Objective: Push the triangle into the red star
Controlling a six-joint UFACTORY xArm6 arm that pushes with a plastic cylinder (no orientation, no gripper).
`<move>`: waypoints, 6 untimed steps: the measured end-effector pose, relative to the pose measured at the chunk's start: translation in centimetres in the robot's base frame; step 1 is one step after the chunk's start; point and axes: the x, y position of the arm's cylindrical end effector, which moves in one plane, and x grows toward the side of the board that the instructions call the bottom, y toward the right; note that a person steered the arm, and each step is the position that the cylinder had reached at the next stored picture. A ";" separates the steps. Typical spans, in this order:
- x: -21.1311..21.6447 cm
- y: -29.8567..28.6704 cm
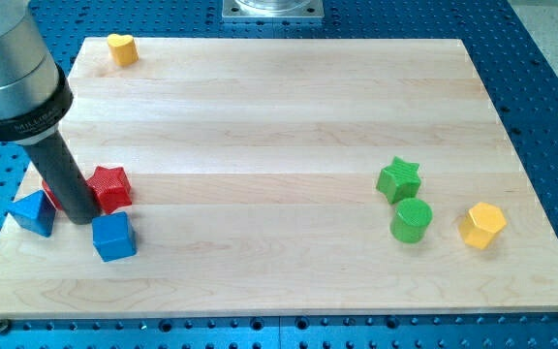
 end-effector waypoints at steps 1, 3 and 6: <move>2.4 0.0; 6.2 -3.9; 1.7 -6.8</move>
